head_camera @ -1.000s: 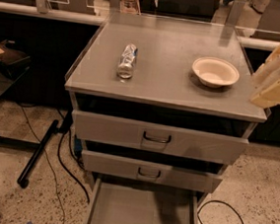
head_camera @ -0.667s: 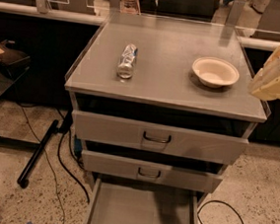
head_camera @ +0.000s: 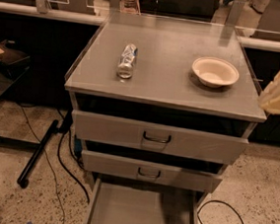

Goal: Close bottom drawer

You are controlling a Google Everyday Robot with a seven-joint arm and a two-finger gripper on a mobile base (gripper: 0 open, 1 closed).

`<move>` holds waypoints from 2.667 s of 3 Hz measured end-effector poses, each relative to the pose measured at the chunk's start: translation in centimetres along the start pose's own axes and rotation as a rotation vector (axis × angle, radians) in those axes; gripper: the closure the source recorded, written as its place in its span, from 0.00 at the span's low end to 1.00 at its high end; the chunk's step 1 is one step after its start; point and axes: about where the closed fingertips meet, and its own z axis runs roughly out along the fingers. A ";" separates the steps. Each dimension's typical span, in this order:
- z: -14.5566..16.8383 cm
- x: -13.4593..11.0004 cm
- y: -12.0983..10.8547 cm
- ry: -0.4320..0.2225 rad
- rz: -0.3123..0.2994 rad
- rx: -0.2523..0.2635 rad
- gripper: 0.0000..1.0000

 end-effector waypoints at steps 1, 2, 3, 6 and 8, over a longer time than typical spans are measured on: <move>3.9 3.5 3.0 0.048 0.073 -0.050 1.00; 8.8 7.1 7.3 0.093 0.148 -0.146 1.00; 8.8 7.1 7.3 0.093 0.148 -0.147 1.00; 19.5 14.2 18.8 0.216 0.373 -0.364 1.00; 24.2 15.4 22.3 0.245 0.424 -0.444 1.00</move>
Offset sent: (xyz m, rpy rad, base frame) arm -0.0734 -0.0513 -0.1861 0.0384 0.2931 -0.2121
